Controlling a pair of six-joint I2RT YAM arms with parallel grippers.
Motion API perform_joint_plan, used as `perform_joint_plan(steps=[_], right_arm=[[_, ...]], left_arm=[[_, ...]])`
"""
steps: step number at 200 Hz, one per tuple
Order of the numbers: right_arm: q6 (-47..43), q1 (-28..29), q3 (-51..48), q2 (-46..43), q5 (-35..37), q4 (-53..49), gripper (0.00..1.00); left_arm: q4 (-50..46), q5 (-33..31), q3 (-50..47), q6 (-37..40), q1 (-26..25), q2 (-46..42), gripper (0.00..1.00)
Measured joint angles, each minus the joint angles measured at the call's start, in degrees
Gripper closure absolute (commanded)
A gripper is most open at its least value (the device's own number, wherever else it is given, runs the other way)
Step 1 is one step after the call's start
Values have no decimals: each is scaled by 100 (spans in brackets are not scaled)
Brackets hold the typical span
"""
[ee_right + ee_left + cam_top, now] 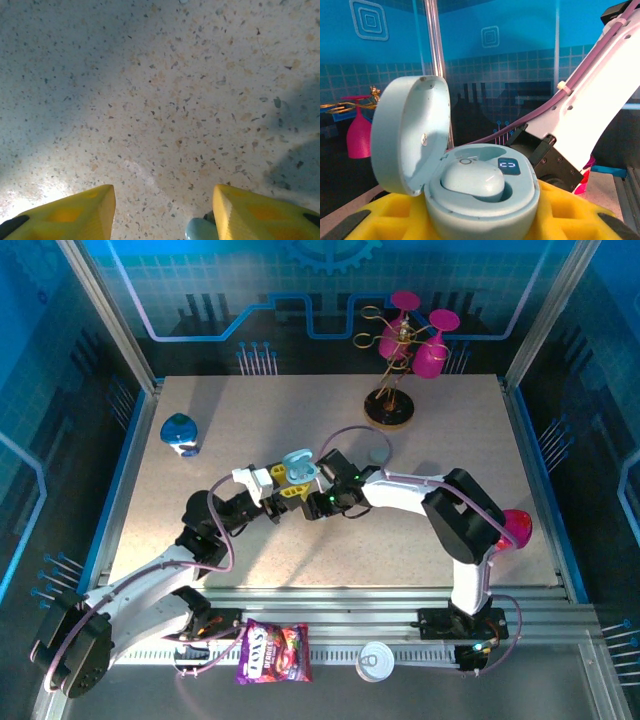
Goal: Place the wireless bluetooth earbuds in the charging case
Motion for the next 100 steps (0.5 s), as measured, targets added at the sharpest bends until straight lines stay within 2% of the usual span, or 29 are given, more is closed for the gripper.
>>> perform_joint_plan(steps=[100], right_arm=[[4,-2,-251,-168,-15,76,45]], left_arm=[[-22,2,2,0,0,2,71]])
